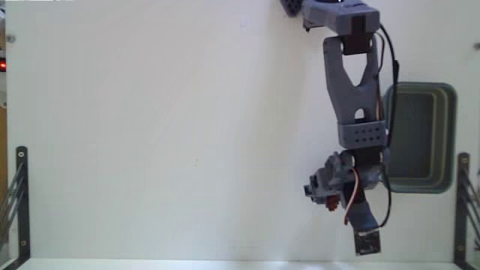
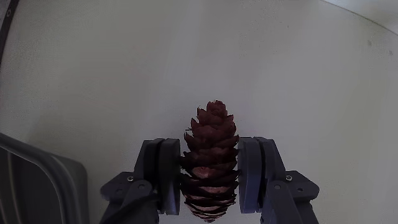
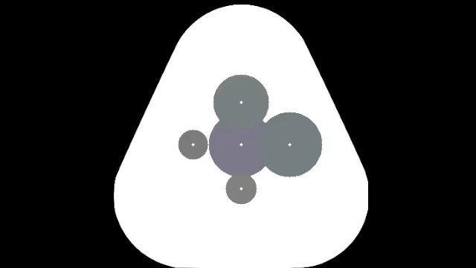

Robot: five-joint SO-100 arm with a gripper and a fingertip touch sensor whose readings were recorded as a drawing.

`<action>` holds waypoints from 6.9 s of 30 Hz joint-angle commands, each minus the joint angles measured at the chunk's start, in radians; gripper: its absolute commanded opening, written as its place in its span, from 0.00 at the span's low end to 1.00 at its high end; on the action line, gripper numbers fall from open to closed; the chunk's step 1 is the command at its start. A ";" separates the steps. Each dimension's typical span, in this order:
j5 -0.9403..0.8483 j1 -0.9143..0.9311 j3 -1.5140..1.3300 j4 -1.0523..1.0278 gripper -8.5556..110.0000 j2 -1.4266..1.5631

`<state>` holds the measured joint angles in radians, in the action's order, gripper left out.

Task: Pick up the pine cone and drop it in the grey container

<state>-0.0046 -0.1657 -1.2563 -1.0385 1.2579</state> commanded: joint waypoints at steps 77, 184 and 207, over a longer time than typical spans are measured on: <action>0.005 -0.162 0.560 -0.488 0.51 0.015; 0.005 -0.487 0.106 -0.387 1.00 0.367; 0.005 -0.426 0.026 -0.388 1.00 0.447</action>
<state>-0.0046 -0.6044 -1.2226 -1.4327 1.5984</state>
